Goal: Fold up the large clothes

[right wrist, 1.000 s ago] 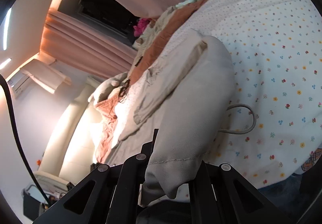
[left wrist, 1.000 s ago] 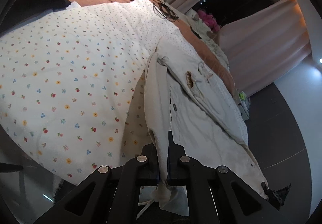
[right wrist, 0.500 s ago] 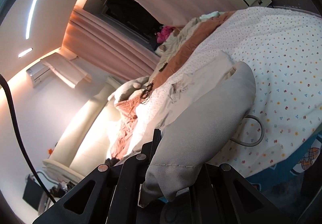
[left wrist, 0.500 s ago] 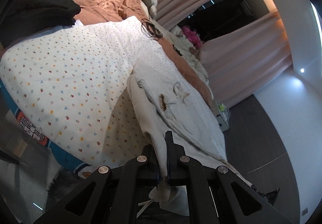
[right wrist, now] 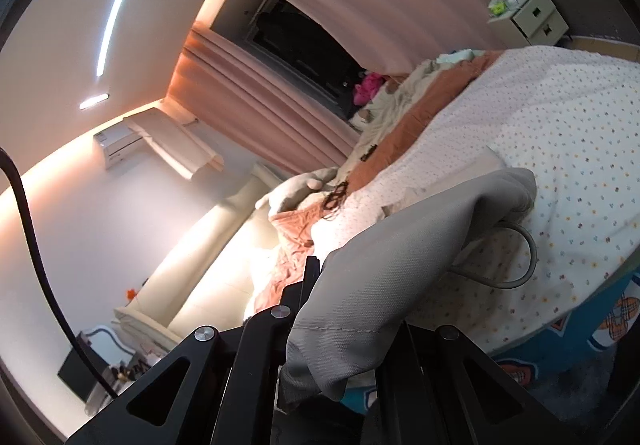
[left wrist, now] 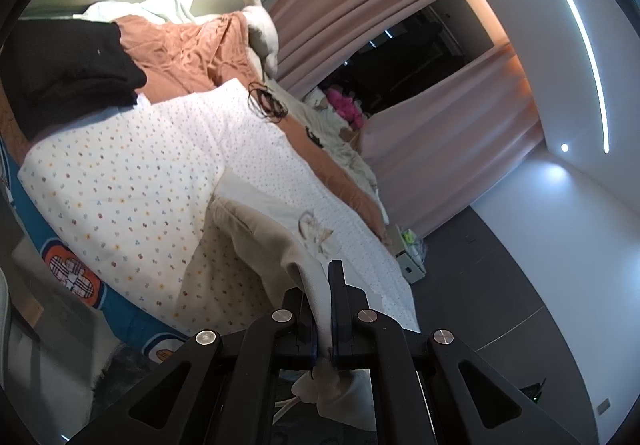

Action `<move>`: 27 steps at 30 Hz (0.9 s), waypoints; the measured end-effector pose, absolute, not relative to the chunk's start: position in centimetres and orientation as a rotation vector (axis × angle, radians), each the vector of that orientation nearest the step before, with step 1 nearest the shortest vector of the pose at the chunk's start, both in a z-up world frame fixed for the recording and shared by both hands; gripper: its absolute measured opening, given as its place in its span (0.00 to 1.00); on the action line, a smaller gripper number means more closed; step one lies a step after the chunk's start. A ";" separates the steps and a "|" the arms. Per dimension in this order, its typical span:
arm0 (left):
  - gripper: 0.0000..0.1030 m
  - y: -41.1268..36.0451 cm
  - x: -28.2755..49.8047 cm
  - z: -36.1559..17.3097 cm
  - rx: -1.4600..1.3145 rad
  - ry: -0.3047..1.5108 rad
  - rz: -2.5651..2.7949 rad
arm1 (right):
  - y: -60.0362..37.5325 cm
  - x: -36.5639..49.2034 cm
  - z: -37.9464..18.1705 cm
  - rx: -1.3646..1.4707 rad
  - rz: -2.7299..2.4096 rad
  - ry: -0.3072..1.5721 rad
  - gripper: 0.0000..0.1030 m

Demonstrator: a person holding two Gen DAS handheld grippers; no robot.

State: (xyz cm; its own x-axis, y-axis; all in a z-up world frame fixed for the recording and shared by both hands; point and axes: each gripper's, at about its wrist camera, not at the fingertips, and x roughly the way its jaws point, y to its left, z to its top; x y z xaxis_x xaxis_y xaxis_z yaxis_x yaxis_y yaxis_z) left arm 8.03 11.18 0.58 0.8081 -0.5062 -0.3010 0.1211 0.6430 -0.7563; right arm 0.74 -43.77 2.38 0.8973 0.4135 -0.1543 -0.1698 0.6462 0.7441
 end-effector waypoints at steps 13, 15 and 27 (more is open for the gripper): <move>0.04 10.2 12.2 3.0 -0.764 0.504 -0.359 | -44.3 3.9 4.6 0.797 0.320 0.317 0.07; 0.04 9.9 13.6 3.2 -0.756 0.506 -0.349 | -44.4 5.3 5.0 0.794 0.313 0.320 0.07; 0.04 7.4 24.0 4.6 -0.683 0.518 -0.280 | -46.6 15.1 5.9 0.789 0.280 0.343 0.07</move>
State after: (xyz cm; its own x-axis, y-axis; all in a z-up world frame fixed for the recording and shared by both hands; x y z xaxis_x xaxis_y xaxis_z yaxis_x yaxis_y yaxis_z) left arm 24.03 7.40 4.60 0.8380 -0.4090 -0.3612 0.0784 0.7454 -0.6620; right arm 15.08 -46.65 5.88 0.9084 0.3698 -0.1950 -0.1172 0.6729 0.7304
